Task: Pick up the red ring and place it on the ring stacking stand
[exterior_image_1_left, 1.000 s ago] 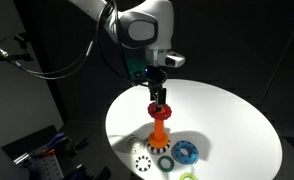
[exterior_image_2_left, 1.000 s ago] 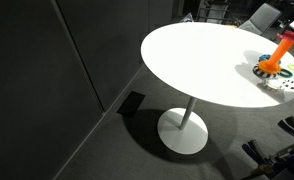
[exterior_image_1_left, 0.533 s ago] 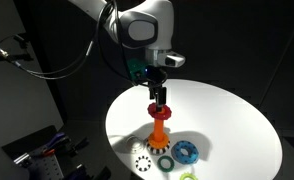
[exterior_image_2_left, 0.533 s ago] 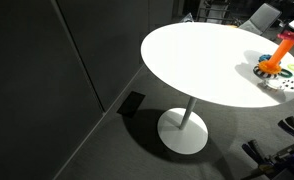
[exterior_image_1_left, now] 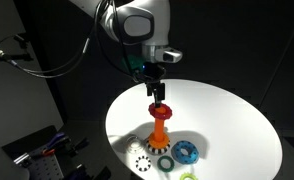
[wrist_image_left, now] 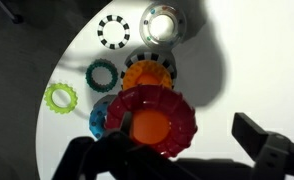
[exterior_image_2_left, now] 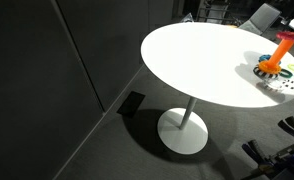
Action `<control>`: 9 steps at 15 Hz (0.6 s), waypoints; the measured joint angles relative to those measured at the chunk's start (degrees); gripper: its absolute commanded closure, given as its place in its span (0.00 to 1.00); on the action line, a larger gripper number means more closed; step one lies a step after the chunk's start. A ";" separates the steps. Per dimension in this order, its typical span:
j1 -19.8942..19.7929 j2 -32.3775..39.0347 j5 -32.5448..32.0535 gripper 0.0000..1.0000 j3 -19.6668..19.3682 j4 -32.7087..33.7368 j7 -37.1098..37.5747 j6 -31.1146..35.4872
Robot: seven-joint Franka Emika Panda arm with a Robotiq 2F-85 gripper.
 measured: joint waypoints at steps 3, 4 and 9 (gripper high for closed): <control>0.00 -1.13 0.70 0.00 0.26 -1.13 -1.31 0.23; 0.00 -1.44 1.08 0.00 0.32 -1.60 -1.88 0.55; 0.00 -1.86 3.71 0.00 0.49 -3.96 -5.63 4.50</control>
